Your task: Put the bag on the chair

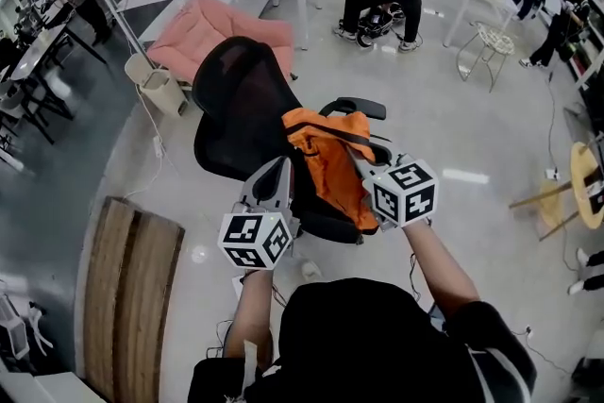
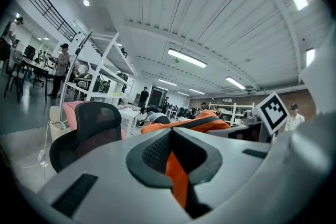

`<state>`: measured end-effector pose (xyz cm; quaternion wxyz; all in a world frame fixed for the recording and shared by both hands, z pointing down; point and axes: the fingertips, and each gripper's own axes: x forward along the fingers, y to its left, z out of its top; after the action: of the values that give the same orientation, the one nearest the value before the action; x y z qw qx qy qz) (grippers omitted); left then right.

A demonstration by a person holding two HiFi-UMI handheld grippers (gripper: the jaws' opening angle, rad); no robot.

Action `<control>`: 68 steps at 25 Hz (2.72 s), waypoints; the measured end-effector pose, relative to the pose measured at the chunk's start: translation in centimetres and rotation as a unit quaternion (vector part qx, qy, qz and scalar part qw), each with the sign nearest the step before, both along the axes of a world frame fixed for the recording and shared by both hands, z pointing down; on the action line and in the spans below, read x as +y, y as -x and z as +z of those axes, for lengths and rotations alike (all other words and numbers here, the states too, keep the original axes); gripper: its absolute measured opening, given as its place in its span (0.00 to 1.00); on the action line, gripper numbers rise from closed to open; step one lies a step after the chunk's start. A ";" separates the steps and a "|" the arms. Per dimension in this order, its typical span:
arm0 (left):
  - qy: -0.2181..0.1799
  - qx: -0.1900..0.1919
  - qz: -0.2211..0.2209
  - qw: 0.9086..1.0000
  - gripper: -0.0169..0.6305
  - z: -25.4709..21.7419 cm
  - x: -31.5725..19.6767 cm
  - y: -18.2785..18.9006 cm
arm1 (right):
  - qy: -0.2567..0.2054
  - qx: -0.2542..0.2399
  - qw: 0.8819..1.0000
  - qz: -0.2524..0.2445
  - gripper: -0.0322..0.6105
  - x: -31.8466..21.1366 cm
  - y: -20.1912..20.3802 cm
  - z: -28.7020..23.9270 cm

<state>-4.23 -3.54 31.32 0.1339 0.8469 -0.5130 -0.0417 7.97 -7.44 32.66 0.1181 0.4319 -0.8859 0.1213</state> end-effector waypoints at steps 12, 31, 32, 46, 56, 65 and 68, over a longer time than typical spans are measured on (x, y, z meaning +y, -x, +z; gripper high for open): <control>0.008 -0.003 -0.020 1.000 0.05 1.4 -3.3 4.0 | 0.007 0.002 1.000 -0.020 0.08 -4.2 4.0 1.8; 0.050 0.006 -0.036 0.998 0.05 5.0 -7.4 6.5 | 0.046 0.028 0.997 -0.048 0.08 -8.7 6.8 6.1; 0.054 0.007 -0.036 0.998 0.05 5.3 -7.9 6.5 | 0.050 0.030 0.997 -0.052 0.08 -9.1 7.0 6.5; 0.114 0.009 -0.051 0.992 0.05 10.6 -15.8 6.3 | 0.110 0.048 0.987 -0.103 0.08 -15.6 7.7 12.6; 0.169 0.018 -0.068 0.983 0.05 15.9 -18.7 6.0 | 0.162 0.064 0.973 -0.152 0.08 -17.7 8.0 17.9; 0.200 0.029 -0.094 0.975 0.05 19.8 -20.2 7.0 | 0.203 0.073 0.952 -0.216 0.08 -16.9 8.5 22.5; 0.207 0.026 -0.101 0.973 0.05 21.1 -20.5 7.1 | 0.210 0.076 0.947 -0.230 0.08 -17.0 8.4 23.7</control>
<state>-11.31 -24.00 52.38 0.3151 0.7434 -0.5892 0.0299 -0.44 -24.43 56.37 0.2977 0.1900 -0.9041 0.2406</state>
